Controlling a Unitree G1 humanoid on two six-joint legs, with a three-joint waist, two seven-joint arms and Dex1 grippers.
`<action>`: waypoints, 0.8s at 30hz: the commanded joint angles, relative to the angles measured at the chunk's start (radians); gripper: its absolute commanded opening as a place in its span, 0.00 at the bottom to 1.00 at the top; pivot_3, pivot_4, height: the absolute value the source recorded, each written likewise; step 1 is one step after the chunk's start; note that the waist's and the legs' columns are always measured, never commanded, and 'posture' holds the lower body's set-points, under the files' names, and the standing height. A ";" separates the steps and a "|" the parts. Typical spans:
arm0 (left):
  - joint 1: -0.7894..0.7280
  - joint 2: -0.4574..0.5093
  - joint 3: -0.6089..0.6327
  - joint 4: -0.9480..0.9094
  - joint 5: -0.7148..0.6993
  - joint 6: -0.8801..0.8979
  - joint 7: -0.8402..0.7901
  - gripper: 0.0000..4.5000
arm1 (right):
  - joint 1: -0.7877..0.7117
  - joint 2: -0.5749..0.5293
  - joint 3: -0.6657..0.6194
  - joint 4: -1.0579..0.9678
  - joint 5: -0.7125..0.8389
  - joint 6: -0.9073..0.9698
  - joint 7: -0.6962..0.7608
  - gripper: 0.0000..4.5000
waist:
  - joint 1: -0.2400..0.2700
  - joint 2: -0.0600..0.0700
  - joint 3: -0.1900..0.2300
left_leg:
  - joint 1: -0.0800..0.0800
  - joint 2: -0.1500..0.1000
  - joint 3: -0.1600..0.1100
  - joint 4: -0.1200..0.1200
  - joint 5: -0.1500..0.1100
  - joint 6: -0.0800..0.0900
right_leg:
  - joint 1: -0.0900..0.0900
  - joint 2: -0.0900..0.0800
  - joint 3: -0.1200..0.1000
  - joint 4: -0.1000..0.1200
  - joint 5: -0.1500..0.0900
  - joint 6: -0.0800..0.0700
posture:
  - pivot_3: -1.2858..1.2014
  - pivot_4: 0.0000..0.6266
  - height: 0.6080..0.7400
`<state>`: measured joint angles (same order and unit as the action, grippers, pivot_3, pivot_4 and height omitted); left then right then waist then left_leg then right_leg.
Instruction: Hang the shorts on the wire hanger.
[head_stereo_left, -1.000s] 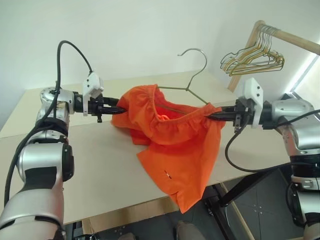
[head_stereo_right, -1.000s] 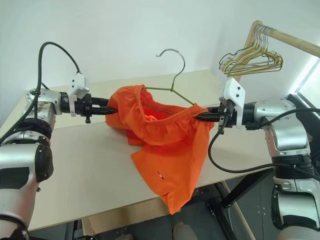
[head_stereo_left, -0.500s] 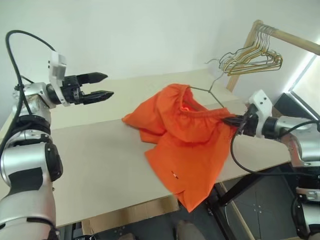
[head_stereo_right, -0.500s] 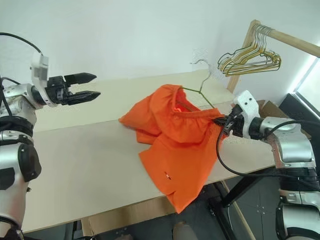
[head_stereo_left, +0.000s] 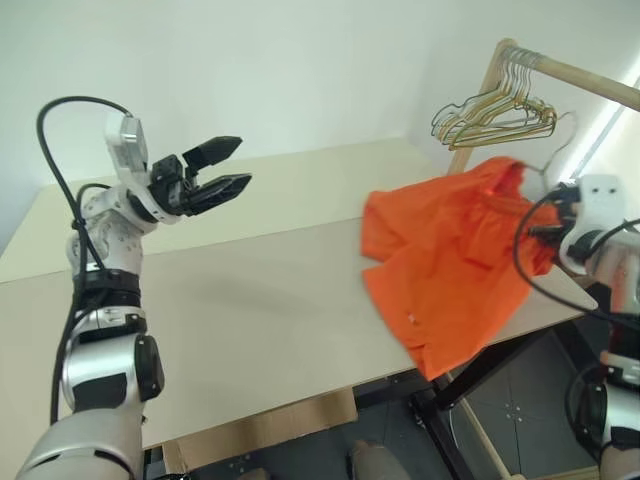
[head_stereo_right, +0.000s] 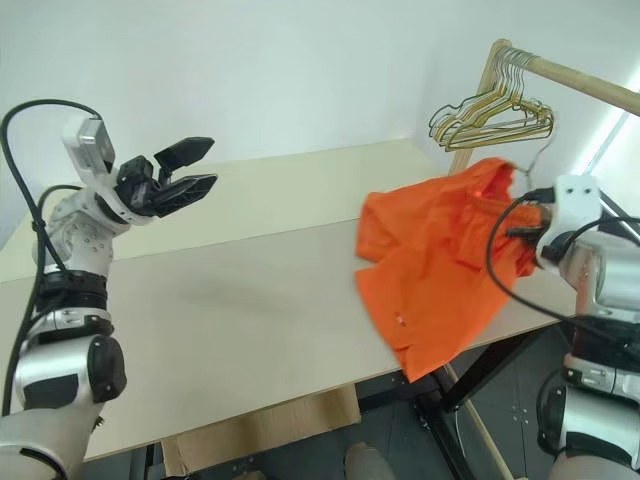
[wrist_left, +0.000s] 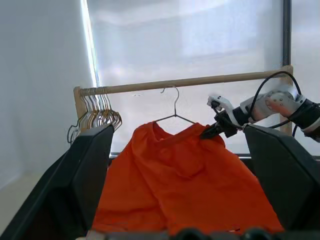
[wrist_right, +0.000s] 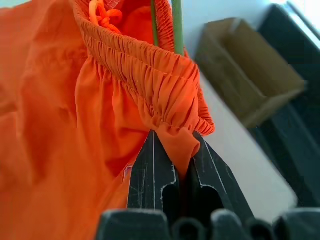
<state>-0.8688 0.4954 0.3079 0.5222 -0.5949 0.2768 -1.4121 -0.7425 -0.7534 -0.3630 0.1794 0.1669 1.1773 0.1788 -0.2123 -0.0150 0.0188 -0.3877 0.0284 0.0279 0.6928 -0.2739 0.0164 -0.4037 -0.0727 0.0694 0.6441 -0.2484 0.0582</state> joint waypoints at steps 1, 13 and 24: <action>0.026 -0.018 0.010 -0.101 -0.038 0.022 0.069 1.00 | -0.089 -0.015 -0.049 0.103 -0.064 -0.064 -0.127 0.00 | -0.003 0.000 0.000 | 0.000 0.000 0.000 0.000 0.000 0.000 | 0.000 0.000 0.000 0.000 0.000 0.000 | 0.43 0.00 1.00; 0.113 -0.039 -0.016 -0.233 -0.060 0.037 0.153 1.00 | -0.449 -0.102 -0.112 0.767 -0.080 -0.514 -0.323 0.00 | -0.041 0.001 0.000 | 0.001 -0.006 0.000 -0.002 0.000 0.000 | 0.002 -0.004 0.001 -0.003 0.000 0.001 | 0.44 0.00 1.00; 0.156 -0.025 -0.023 -0.291 -0.079 0.061 0.169 1.00 | -0.547 -0.169 -0.224 1.039 0.065 -0.576 -0.338 0.00 | -0.043 0.004 0.003 | 0.012 -0.009 0.000 -0.007 0.000 0.000 | 0.017 -0.006 0.002 -0.015 0.000 0.004 | 0.44 0.00 1.00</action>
<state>-0.7034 0.4572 0.2845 0.2653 -0.6587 0.3368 -1.2484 -1.2536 -0.8954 -0.5713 1.2362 0.2099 0.6333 -0.1507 -0.2554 -0.0106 0.0216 -0.3756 0.0194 0.0277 0.6852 -0.2738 0.0167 -0.3865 -0.0785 0.0711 0.6288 -0.2480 0.0623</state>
